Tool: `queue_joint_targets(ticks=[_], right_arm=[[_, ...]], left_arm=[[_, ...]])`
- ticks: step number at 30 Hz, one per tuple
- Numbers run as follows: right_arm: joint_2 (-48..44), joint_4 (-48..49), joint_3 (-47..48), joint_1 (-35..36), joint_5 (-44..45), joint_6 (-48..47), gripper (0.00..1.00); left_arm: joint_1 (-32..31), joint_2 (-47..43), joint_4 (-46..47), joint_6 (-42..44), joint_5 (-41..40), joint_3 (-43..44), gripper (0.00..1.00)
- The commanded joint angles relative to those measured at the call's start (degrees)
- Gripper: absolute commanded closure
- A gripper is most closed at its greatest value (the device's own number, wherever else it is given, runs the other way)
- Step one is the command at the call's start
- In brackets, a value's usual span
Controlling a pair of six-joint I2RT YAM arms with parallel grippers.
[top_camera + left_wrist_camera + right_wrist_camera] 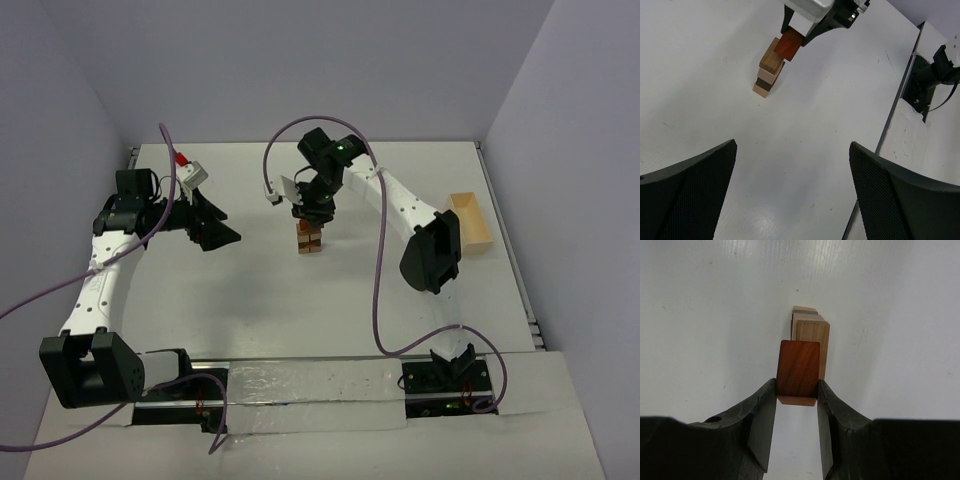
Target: Build the wood block tower
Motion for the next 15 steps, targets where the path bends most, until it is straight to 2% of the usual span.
queue_joint_targets(ticks=[1, 15], right_arm=[[0.65, 0.17, 2.91, 0.62, -0.30, 0.46, 0.97], [2.31, 1.29, 3.35, 1.16, 0.49, 0.73, 0.93]], left_arm=[[0.22, -0.27, 1.82, -0.49, 2.52, 1.85, 0.01], [0.14, -0.53, 1.38, 0.11, 2.25, 1.42, 0.01]])
